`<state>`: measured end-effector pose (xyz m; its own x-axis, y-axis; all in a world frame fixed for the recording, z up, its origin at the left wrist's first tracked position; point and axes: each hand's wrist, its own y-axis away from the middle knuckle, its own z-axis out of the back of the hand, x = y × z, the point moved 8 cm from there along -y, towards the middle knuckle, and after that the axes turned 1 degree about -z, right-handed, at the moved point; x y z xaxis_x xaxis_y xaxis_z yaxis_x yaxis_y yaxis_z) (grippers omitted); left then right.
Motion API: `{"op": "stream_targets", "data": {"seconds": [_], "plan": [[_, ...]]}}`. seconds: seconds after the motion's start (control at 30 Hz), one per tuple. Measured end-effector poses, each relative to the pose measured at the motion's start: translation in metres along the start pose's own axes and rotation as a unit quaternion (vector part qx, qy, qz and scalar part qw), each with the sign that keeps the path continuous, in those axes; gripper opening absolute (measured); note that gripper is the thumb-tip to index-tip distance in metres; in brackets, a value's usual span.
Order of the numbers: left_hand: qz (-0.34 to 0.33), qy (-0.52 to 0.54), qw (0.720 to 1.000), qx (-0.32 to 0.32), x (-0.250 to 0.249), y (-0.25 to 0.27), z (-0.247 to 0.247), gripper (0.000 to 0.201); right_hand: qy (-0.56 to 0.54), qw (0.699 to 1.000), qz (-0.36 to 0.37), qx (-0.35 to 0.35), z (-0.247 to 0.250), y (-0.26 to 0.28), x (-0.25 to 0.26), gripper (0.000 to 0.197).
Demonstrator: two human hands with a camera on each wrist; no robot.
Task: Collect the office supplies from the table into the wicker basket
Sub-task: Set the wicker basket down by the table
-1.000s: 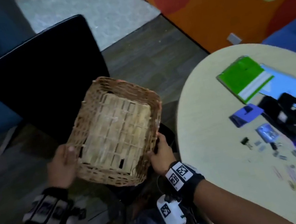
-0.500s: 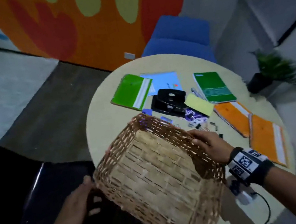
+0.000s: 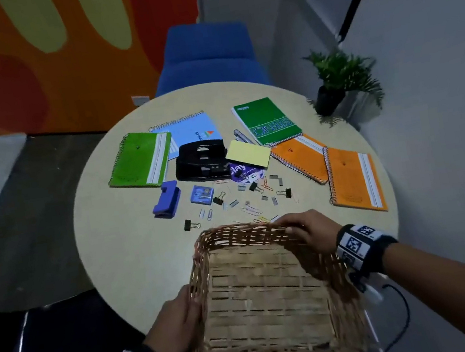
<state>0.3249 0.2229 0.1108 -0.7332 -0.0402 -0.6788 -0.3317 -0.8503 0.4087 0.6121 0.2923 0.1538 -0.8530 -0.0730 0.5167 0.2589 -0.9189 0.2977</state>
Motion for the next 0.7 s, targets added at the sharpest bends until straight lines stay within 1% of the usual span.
{"op": "stream_targets", "data": {"seconds": [0.1,0.17,0.23,0.33,0.4,0.43,0.5,0.53,0.57,0.6,0.63,0.7], "plan": [[0.008,-0.011,1.0,-0.014,-0.001,-0.008,0.002,0.02,0.014,1.0,-0.014,-0.005,0.0,-0.007,-0.004,0.031],[0.015,-0.016,1.0,-0.013,-0.001,-0.014,0.002,0.016,0.024,0.999,-0.019,-0.006,-0.001,-0.015,-0.006,0.031],[0.023,-0.018,1.0,-0.003,0.001,-0.019,0.001,0.012,0.038,0.999,-0.024,0.003,-0.003,-0.022,-0.009,0.034],[0.04,-0.021,0.999,0.029,0.003,-0.017,-0.001,0.013,0.05,0.998,-0.016,0.034,-0.008,-0.025,-0.013,0.039],[0.036,-0.027,0.998,0.043,-0.001,-0.013,0.011,0.025,0.038,0.999,-0.023,0.029,0.001,-0.022,-0.021,0.039],[0.026,-0.03,0.999,0.03,-0.008,-0.014,0.023,0.034,0.018,0.999,-0.032,0.015,0.011,-0.018,-0.029,0.039],[-0.006,-0.051,0.998,-0.03,-0.035,-0.025,0.055,0.049,-0.057,0.996,-0.064,-0.038,0.037,-0.006,-0.057,0.038],[-0.027,-0.063,0.996,-0.061,-0.056,-0.034,0.068,0.051,-0.108,0.987,-0.091,-0.074,0.054,0.003,-0.077,0.037],[-0.053,-0.068,0.993,-0.083,-0.08,-0.047,0.076,0.048,-0.164,0.971,-0.13,-0.116,0.07,0.013,-0.101,0.035],[-0.081,-0.062,0.991,-0.083,-0.11,-0.061,0.076,0.042,-0.204,0.949,-0.179,-0.159,0.084,0.023,-0.128,0.034],[-0.106,-0.052,0.991,-0.064,-0.142,-0.078,0.068,0.035,-0.225,0.925,-0.235,-0.197,0.094,0.034,-0.157,0.036],[-0.136,-0.03,0.99,0.0,-0.204,-0.118,0.036,0.027,-0.243,0.878,-0.342,-0.229,0.104,0.054,-0.201,0.046]]}}
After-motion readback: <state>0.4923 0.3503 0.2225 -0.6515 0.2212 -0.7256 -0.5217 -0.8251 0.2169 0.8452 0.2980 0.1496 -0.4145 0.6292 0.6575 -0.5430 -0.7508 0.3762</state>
